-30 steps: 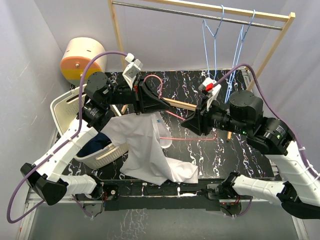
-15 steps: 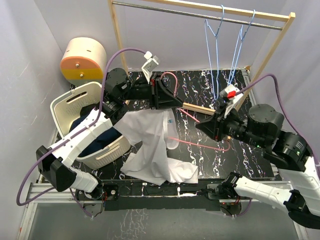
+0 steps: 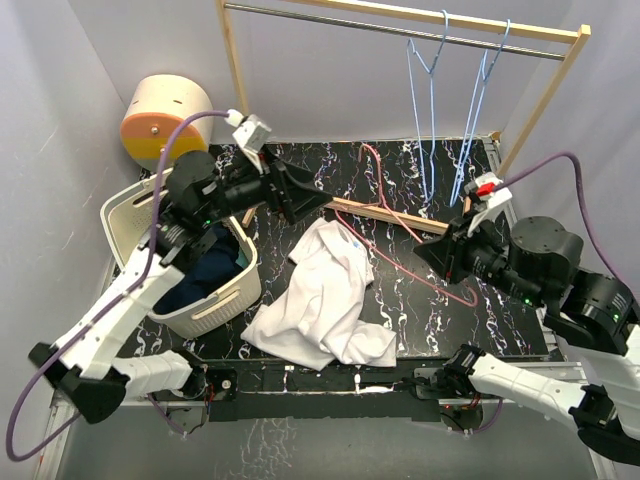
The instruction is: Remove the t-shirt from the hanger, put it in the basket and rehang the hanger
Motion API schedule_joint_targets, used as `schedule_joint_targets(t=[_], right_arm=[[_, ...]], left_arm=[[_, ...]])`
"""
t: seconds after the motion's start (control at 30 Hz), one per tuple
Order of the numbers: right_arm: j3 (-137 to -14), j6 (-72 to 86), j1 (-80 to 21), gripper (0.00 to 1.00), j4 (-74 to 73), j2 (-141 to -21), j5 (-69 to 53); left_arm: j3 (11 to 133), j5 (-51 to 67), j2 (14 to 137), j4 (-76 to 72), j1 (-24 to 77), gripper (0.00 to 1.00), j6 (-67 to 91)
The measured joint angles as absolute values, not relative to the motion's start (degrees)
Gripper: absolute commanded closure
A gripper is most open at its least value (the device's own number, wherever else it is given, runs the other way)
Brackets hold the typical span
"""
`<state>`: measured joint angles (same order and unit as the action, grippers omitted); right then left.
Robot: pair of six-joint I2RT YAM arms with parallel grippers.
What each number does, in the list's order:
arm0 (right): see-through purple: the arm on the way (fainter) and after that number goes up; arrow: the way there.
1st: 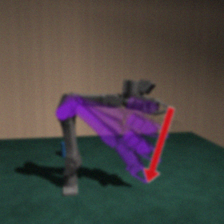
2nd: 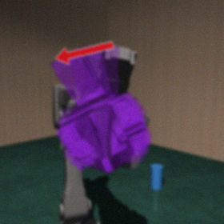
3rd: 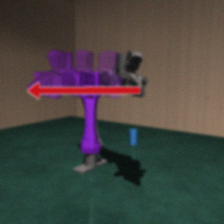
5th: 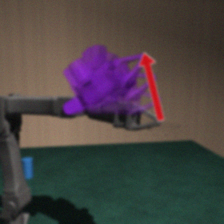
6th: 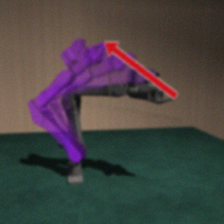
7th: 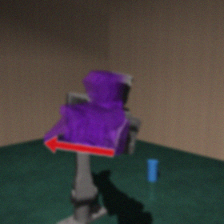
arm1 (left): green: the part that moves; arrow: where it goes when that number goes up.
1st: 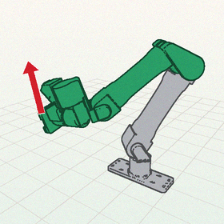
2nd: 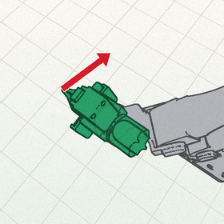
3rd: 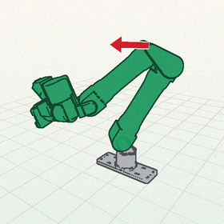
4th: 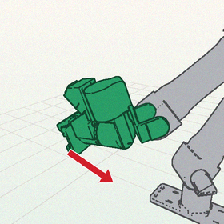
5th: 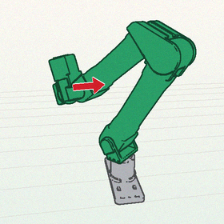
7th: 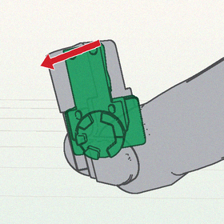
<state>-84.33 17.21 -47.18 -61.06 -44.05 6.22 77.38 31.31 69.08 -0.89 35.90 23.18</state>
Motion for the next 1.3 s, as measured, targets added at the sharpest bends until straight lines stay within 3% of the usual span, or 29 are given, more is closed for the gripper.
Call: schedule_joint_targets(t=[0.23,0.5,0.67,0.83,1.3], right_arm=[[-91.11,17.26,-47.18,0.92,-60.25,-51.03,11.25],[-100.03,14.72,-47.18,0.92,-48.62,-60.16,23.38],[-98.72,11.42,-47.13,0.92,-37.8,-63.94,27.81],[-98.28,9.06,-47.13,0.92,-30.37,-67.11,31.55],[-95.39,4.29,-45.93,0.92,-17.28,-70.11,38.52]], left_arm=[[72.99,23.09,59.37,3.77,35.9,0.22,18.06],[71.18,18.92,59.72,10.48,35.9,0.24,15.14],[71.18,16.75,59.66,13.5,35.9,0.25,13.98],[71.13,15.18,59.94,15.79,35.9,0.33,13.56],[71.22,11.44,64.45,22.81,35.9,0.36,12.4]])
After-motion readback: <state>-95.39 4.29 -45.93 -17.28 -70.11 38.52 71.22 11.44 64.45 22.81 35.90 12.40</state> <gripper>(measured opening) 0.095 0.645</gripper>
